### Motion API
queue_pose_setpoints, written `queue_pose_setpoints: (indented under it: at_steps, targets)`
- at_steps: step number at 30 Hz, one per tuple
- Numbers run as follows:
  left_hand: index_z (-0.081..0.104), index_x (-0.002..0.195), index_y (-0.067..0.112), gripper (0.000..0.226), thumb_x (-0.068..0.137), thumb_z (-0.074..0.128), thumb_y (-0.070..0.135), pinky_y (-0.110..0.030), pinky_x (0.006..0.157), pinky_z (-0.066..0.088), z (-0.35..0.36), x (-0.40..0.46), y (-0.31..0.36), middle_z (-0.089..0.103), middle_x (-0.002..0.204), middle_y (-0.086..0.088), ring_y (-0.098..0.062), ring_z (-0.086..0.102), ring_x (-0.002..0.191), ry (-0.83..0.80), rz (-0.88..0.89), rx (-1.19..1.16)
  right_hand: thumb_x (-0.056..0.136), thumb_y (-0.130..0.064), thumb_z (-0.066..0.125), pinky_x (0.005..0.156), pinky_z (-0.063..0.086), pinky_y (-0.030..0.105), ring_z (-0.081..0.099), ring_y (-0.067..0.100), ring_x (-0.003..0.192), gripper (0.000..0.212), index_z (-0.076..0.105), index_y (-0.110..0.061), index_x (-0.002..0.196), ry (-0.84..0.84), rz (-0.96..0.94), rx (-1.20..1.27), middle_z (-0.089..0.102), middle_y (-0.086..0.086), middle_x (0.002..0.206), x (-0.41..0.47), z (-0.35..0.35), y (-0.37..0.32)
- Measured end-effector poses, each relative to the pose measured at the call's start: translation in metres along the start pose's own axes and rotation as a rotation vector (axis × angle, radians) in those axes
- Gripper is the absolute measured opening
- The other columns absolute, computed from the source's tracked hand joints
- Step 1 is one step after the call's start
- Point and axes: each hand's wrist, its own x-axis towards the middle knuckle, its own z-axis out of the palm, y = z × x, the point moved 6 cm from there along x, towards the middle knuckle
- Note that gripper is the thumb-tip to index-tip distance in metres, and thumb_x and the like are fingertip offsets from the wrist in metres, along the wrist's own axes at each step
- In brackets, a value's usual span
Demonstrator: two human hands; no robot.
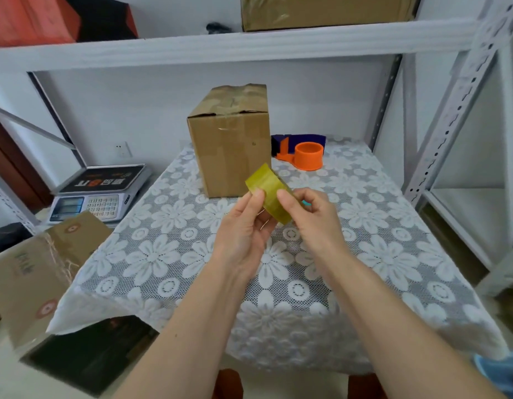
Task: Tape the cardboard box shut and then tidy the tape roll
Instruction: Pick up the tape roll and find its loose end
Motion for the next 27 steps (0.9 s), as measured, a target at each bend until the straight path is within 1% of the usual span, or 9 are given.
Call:
queue_pose_setpoints:
  at_steps: [2,5,8,11,14,18,22,24,27]
  targets:
    - [0.068,0.105,0.006,0.021,0.09,0.057,0.015,-0.025,0.078,0.056,0.001,0.001,-0.002,0.073,0.097,-0.007,-0.015,0.068,0.088,-0.029,0.003,0.061,0.078,-0.047,0.068,0.072,0.047,0.026,0.056,0.016,0.082,0.039,0.055,-0.011,0.067,0.025,-0.017,0.05,0.057,0.011,0.105,-0.001,-0.003,-0.004]
    - [0.068,0.108,0.007,0.03,0.079,0.065,0.014,-0.024,0.078,0.055,0.003,-0.002,-0.007,0.073,0.096,-0.005,-0.013,0.069,0.086,-0.071,-0.014,0.155,0.076,-0.048,0.068,0.069,0.045,0.03,0.051,0.018,0.073,0.053,0.054,0.003,0.072,0.08,-0.046,0.075,0.056,0.013,0.089,-0.002,-0.01,-0.006]
    - [0.068,0.103,0.003,0.033,0.071,0.071,0.003,-0.029,0.082,0.058,0.007,-0.008,-0.014,0.071,0.085,-0.006,-0.016,0.067,0.081,-0.086,-0.02,0.301,0.062,-0.062,0.067,0.073,0.048,0.036,0.053,0.022,0.08,0.053,0.049,-0.012,0.057,0.163,-0.014,0.011,0.055,0.014,0.093,-0.004,-0.014,-0.003]
    - [0.068,0.095,0.001,0.031,0.065,0.07,0.001,-0.028,0.077,0.059,0.013,-0.014,-0.021,0.072,0.085,-0.009,-0.017,0.071,0.076,-0.095,-0.04,0.255,0.059,-0.059,0.069,0.085,0.049,0.041,0.052,0.022,0.093,0.045,0.041,-0.023,0.056,0.188,-0.032,-0.036,0.051,0.002,0.097,-0.011,-0.015,-0.008]
    - [0.065,0.1,-0.001,0.033,0.067,0.067,0.003,-0.027,0.078,0.059,0.012,-0.014,-0.021,0.069,0.098,-0.016,-0.017,0.072,0.081,-0.103,-0.069,0.14,0.064,-0.047,0.076,0.093,0.047,0.039,0.05,0.016,0.108,0.029,0.055,-0.031,0.077,0.185,-0.082,-0.037,0.048,-0.002,0.113,-0.017,-0.017,-0.012]
    - [0.064,0.095,0.0,0.022,0.073,0.064,0.003,-0.03,0.084,0.058,0.011,-0.016,-0.019,0.069,0.102,-0.019,-0.02,0.072,0.089,-0.146,-0.152,0.052,0.068,-0.034,0.081,0.084,0.05,0.02,0.06,0.0,0.099,0.059,0.053,-0.04,0.12,0.031,-0.006,0.198,0.055,-0.01,0.116,-0.019,-0.019,-0.011]
    - [0.064,0.097,-0.001,0.021,0.077,0.063,0.003,-0.027,0.078,0.059,0.011,-0.017,-0.015,0.073,0.093,-0.014,-0.018,0.073,0.085,-0.123,-0.217,-0.024,0.058,-0.042,0.085,0.096,0.05,0.034,0.063,0.011,0.108,0.08,0.046,-0.046,0.128,-0.049,0.05,0.248,0.06,-0.001,0.12,-0.016,-0.019,0.0]
    - [0.061,0.107,-0.001,0.027,0.081,0.065,0.003,-0.028,0.078,0.059,0.008,-0.015,-0.011,0.072,0.096,-0.015,-0.019,0.072,0.087,-0.033,-0.204,0.13,0.058,-0.043,0.085,0.095,0.049,0.033,0.059,0.012,0.112,0.083,0.043,-0.045,0.13,-0.015,0.049,0.177,0.056,0.0,0.125,-0.012,-0.023,0.001]
    - [0.036,0.14,0.018,0.085,0.07,0.083,0.021,-0.032,0.094,0.05,-0.004,-0.011,0.015,0.054,0.129,-0.005,-0.016,0.057,0.114,0.157,0.097,0.847,0.065,-0.03,0.085,0.081,0.046,0.019,0.058,0.005,0.104,0.088,0.036,-0.038,0.137,-0.002,0.004,0.086,0.055,-0.005,0.12,-0.007,-0.031,-0.007]
